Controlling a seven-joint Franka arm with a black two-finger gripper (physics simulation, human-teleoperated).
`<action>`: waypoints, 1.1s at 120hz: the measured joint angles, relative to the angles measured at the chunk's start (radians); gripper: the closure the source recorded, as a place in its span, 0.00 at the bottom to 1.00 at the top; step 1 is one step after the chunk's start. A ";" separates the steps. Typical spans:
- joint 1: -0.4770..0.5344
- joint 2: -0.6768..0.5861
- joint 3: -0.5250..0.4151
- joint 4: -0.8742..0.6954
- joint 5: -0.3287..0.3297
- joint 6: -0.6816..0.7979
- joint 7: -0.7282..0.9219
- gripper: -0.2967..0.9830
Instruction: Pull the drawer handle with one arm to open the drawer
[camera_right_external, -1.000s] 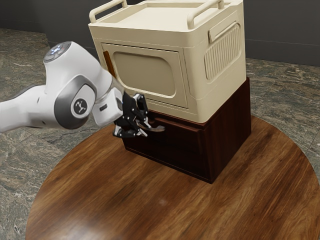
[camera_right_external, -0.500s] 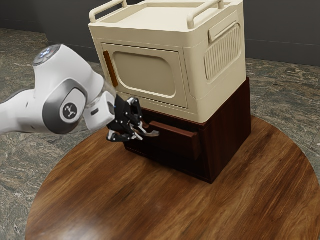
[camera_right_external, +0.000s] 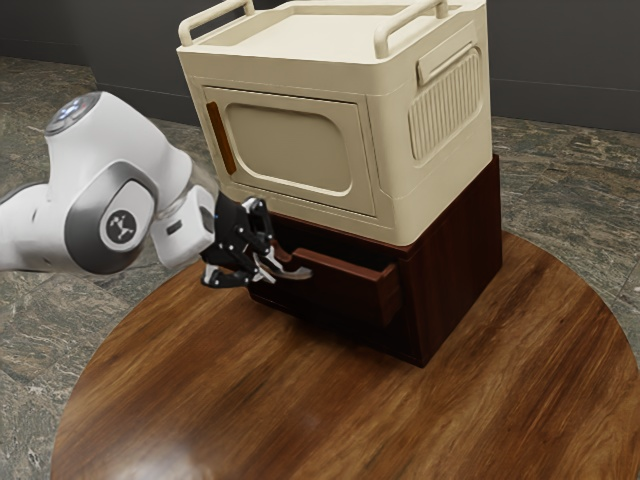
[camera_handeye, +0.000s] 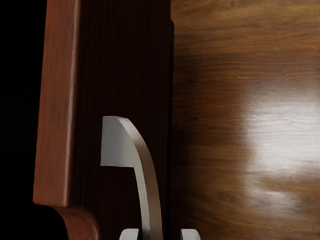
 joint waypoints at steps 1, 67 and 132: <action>0.000 -0.001 0.000 -0.001 0.000 0.000 0.000 0.76; 0.002 -0.041 0.005 -0.041 0.000 -0.002 0.000 0.76; 0.004 -0.094 0.007 -0.092 0.001 -0.001 -0.001 0.76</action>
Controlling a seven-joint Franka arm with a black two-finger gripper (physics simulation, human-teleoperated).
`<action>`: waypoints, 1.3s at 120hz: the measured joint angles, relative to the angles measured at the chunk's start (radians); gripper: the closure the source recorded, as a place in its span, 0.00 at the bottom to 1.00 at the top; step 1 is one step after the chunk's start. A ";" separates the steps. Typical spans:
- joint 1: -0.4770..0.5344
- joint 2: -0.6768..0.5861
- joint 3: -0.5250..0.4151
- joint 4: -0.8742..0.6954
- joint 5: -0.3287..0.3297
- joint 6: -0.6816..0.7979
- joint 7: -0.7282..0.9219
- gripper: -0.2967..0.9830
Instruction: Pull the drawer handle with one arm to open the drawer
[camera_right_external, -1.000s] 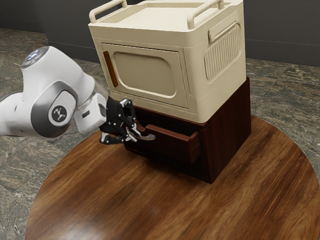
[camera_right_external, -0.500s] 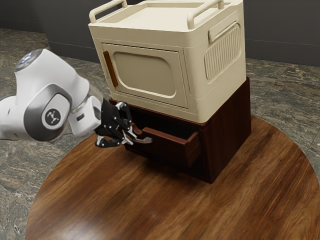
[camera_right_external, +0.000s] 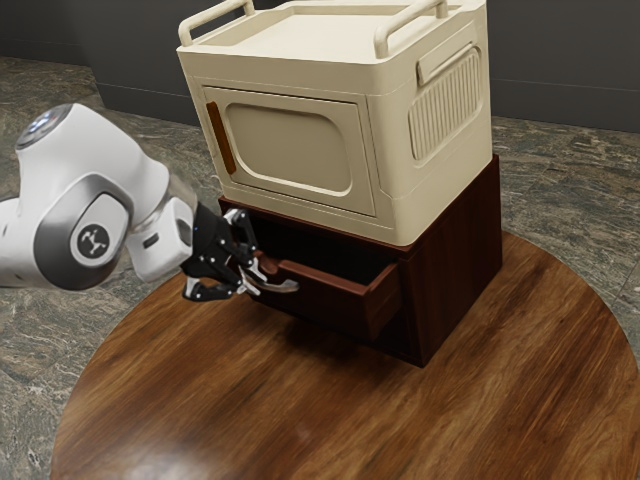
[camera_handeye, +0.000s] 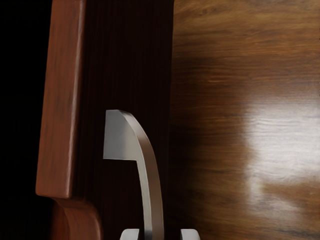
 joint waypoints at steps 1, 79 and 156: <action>0.000 -0.001 0.000 -0.001 0.000 0.000 0.000 0.76; 0.006 -0.054 0.000 -0.050 0.004 0.000 -0.001 0.76; 0.006 -0.103 0.009 -0.096 0.006 -0.005 -0.001 0.76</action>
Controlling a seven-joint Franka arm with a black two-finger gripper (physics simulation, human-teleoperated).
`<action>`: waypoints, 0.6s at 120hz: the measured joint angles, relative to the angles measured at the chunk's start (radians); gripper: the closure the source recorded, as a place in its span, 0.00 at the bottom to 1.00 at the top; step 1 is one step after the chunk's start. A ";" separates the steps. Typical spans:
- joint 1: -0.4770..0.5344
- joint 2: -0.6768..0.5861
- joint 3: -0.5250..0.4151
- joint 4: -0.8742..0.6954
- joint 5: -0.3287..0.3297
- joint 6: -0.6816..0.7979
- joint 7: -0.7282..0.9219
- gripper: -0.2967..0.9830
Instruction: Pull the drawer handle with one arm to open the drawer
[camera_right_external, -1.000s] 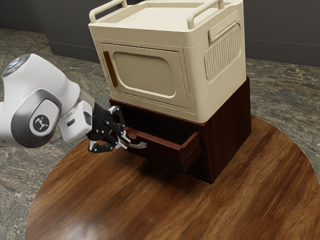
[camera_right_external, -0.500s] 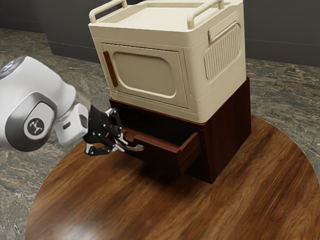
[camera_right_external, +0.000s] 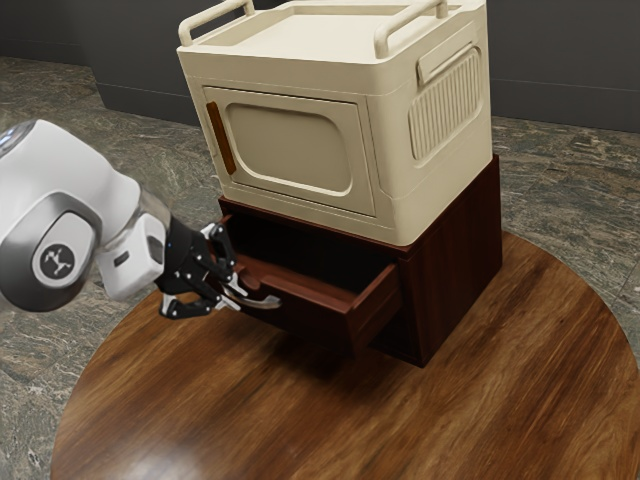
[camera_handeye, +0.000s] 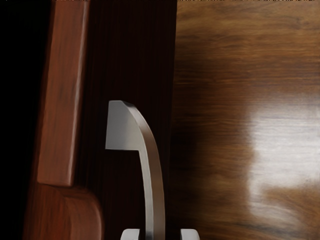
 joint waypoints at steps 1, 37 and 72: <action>0.000 -0.001 0.000 -0.001 0.000 0.000 0.000 0.76; 0.000 -0.036 0.000 -0.033 0.000 -0.003 0.000 0.76; 0.000 -0.071 0.000 -0.059 0.003 -0.010 0.000 0.77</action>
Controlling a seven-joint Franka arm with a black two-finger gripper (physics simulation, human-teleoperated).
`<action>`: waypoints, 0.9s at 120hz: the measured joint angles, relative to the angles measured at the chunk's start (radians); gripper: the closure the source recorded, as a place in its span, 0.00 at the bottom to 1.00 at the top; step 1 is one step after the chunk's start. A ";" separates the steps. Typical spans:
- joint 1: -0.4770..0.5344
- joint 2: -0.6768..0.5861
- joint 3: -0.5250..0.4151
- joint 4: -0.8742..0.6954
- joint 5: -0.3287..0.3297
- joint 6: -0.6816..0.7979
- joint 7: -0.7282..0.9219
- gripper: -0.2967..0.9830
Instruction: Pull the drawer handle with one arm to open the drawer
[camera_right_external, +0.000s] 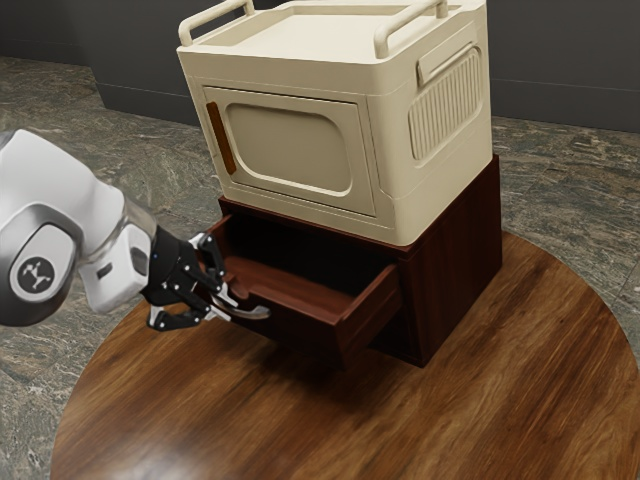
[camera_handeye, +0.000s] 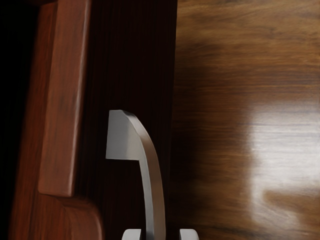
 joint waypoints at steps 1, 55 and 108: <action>0.000 -0.001 0.000 -0.001 0.000 0.000 0.000 0.77; 0.006 -0.033 0.002 -0.025 0.003 -0.013 0.001 0.77; 0.016 -0.073 0.002 -0.043 0.016 -0.032 0.001 0.77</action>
